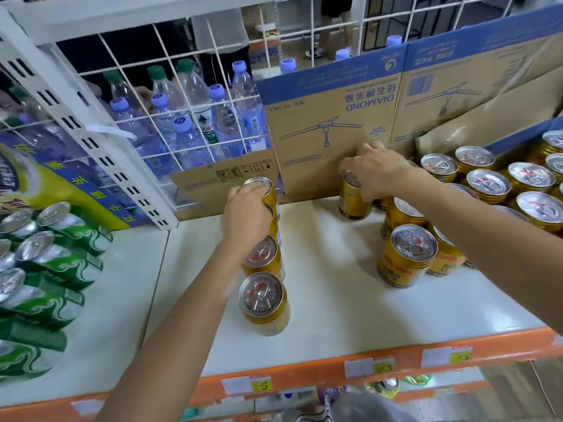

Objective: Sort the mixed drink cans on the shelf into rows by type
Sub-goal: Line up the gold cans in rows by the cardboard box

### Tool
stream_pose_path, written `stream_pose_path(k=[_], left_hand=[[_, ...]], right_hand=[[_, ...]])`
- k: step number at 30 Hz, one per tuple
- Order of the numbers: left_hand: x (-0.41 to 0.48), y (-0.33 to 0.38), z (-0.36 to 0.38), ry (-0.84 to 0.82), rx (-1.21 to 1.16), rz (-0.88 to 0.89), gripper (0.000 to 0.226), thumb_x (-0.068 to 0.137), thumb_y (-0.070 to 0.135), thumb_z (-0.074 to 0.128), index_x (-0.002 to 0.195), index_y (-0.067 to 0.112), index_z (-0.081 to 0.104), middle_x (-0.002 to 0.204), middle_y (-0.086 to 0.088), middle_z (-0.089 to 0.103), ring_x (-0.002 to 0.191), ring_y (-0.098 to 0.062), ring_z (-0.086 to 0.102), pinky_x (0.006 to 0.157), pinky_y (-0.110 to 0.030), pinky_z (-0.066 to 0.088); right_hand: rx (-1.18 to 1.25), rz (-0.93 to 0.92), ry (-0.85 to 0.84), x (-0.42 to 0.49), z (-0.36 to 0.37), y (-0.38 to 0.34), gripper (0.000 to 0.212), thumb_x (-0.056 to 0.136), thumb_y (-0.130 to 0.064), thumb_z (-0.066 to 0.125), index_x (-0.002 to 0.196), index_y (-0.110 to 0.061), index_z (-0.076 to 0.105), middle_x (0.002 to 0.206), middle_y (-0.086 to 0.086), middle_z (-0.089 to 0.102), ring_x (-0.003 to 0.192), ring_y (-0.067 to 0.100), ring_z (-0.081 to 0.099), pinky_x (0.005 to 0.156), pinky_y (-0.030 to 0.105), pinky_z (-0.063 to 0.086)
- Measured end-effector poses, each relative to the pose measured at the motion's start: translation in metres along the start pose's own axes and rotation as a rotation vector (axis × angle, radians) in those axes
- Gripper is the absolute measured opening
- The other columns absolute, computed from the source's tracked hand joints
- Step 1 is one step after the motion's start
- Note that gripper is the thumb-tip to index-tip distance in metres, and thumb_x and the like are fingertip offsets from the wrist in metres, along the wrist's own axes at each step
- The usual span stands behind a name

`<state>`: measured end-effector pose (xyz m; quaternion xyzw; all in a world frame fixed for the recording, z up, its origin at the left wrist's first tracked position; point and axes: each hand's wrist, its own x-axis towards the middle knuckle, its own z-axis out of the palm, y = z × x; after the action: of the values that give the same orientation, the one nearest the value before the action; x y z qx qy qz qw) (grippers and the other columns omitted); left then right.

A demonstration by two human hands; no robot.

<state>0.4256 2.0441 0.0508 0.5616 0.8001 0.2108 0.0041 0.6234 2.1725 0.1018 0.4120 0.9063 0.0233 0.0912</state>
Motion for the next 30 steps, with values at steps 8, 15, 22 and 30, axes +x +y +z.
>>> stream_pose_path(k=[8, 15, 22, 30], left_hand=[[0.000, 0.000, 0.001, 0.002, -0.019, -0.030, 0.052, 0.088, 0.004, 0.046, 0.137, 0.022, 0.051, 0.141, 0.005, 0.049, 0.126, -0.020, 0.037, 0.104, -0.026, 0.031], [0.000, -0.001, 0.000, 0.002, -0.033, -0.036, 0.052, 0.090, 0.006, 0.048, 0.138, 0.024, 0.050, 0.141, 0.007, 0.048, 0.127, -0.018, 0.036, 0.103, -0.028, 0.033], [-0.003, 0.001, -0.002, -0.012, -0.045, -0.072, 0.050, 0.092, 0.007, 0.046, 0.138, 0.026, 0.049, 0.142, 0.009, 0.046, 0.131, -0.016, 0.031, 0.100, -0.028, 0.037], [-0.003, 0.003, -0.005, -0.015, -0.035, -0.087, 0.049, 0.093, 0.009, 0.046, 0.138, 0.027, 0.048, 0.143, 0.009, 0.045, 0.132, -0.015, 0.031, 0.102, -0.027, 0.036]], right_hand=[[0.291, -0.214, -0.052, 0.018, -0.001, -0.038, 0.066, 0.069, -0.018, 0.076, 0.129, -0.028, 0.050, 0.125, 0.007, 0.051, 0.117, 0.027, 0.047, 0.094, 0.036, 0.046], [0.474, -0.399, -0.029, 0.021, -0.007, -0.047, 0.045, 0.078, -0.006, 0.066, 0.120, -0.023, 0.060, 0.125, 0.001, 0.056, 0.121, 0.019, 0.045, 0.099, 0.040, 0.043], [0.334, -0.199, -0.085, 0.029, 0.008, -0.058, 0.063, 0.079, -0.045, 0.066, 0.134, -0.027, 0.043, 0.128, 0.004, 0.053, 0.111, 0.022, 0.050, 0.091, 0.037, 0.048], [0.272, -0.265, -0.134, 0.028, -0.007, -0.054, 0.059, 0.071, -0.040, 0.068, 0.126, -0.027, 0.051, 0.117, 0.001, 0.057, 0.107, 0.023, 0.053, 0.087, 0.038, 0.052]])
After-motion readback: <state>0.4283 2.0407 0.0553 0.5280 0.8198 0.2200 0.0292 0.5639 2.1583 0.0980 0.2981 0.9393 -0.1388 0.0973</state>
